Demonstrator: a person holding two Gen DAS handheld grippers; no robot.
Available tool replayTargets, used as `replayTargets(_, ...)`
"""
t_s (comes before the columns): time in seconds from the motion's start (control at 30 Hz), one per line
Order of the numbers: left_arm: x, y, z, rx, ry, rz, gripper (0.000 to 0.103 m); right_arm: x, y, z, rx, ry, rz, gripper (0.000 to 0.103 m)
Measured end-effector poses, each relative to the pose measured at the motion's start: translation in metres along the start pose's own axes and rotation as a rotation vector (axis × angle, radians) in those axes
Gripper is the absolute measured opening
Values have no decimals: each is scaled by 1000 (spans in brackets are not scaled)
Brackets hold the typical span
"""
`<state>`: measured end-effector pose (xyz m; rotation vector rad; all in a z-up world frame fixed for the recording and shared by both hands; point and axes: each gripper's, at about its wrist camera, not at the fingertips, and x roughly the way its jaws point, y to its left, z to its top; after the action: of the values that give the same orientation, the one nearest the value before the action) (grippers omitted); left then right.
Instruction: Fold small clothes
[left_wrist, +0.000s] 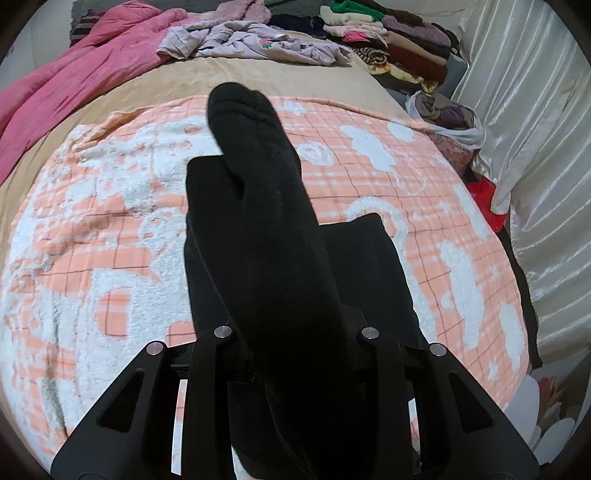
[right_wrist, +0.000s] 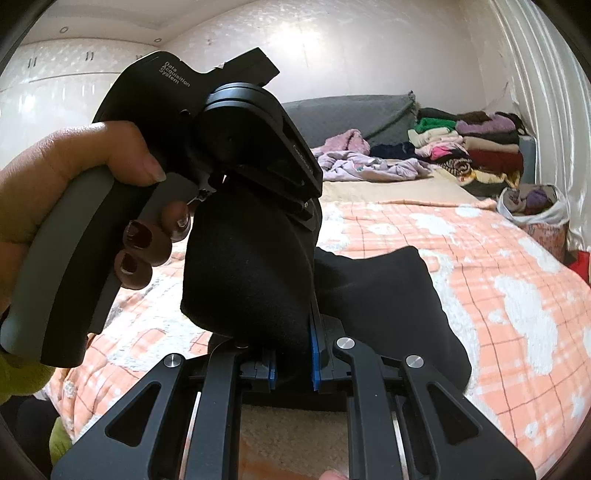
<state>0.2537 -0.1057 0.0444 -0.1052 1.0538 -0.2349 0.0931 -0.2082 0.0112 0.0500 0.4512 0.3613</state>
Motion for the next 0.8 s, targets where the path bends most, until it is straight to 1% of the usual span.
replayTargets(0.27,16,-17,0,20,20,5,22,2,-18,-7,51,18,-10,12)
replayTargets(0.8,36,-40,-1,55,40,25,25,3,-31,-18,97,39,-22,12)
